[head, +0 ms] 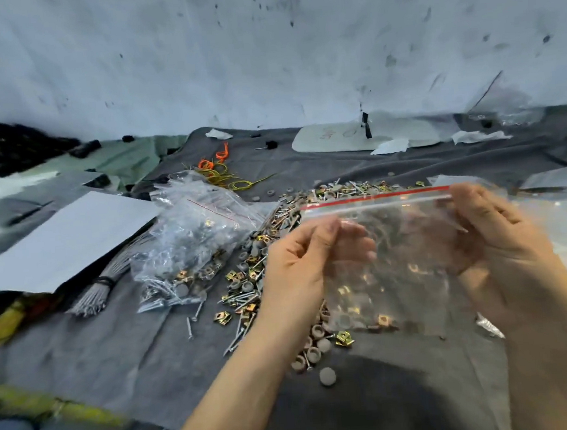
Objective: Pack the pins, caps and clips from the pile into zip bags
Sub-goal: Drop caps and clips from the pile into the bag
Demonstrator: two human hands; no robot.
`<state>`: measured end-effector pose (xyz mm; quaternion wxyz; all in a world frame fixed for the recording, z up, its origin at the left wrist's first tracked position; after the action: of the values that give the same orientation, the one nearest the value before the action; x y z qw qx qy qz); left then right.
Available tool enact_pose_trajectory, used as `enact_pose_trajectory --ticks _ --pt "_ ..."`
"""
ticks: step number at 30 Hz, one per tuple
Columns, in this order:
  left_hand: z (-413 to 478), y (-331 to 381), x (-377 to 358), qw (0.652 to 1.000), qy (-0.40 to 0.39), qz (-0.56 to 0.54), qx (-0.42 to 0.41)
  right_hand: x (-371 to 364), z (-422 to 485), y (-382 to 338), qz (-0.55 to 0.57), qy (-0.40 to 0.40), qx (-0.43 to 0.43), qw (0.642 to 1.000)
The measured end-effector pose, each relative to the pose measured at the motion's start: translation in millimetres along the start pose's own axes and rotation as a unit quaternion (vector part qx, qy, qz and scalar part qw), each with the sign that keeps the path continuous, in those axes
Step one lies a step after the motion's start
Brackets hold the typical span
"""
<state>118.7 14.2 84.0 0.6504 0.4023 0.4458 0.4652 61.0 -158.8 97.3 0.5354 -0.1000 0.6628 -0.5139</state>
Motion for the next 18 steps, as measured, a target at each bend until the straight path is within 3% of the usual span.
enact_pose_trajectory --ticks 4,7,9,11,12,13,15,18 --pt "43 45 56 0.992 0.112 0.041 -0.047 36 15 2 -0.090 0.067 -0.001 0.994" --pt "94 84 105 0.959 0.212 0.142 -0.122 81 30 4 -0.207 0.162 0.030 0.964" --pt "125 95 133 0.909 0.261 0.287 -0.152 111 37 0 -0.336 0.235 0.087 0.908" --pt "144 84 156 0.826 0.285 0.474 -0.111 129 38 -9 -0.490 0.288 0.145 0.810" --pt "144 79 157 0.800 0.292 0.515 -0.099 133 38 -11 -0.538 0.295 0.159 0.773" --pt "137 76 149 0.799 0.293 0.516 -0.101 134 39 -8 -0.562 0.286 0.160 0.759" --pt "110 59 115 0.842 0.249 0.464 -0.116 138 42 0 -0.577 0.264 0.129 0.762" --pt "23 31 63 0.889 0.072 0.410 -0.190 143 46 6 -0.573 0.255 0.099 0.773"
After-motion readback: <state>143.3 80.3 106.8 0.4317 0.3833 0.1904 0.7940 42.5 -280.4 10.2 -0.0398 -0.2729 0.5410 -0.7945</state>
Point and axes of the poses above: each hand's wrist, its own z-axis towards the middle knuckle, its own x-axis out of the back of the hand, y = z × x, the point moved 8 cm from there along z, towards the middle knuckle, and after that the axes turned 14 degrees about y, right-handed, at the moved point
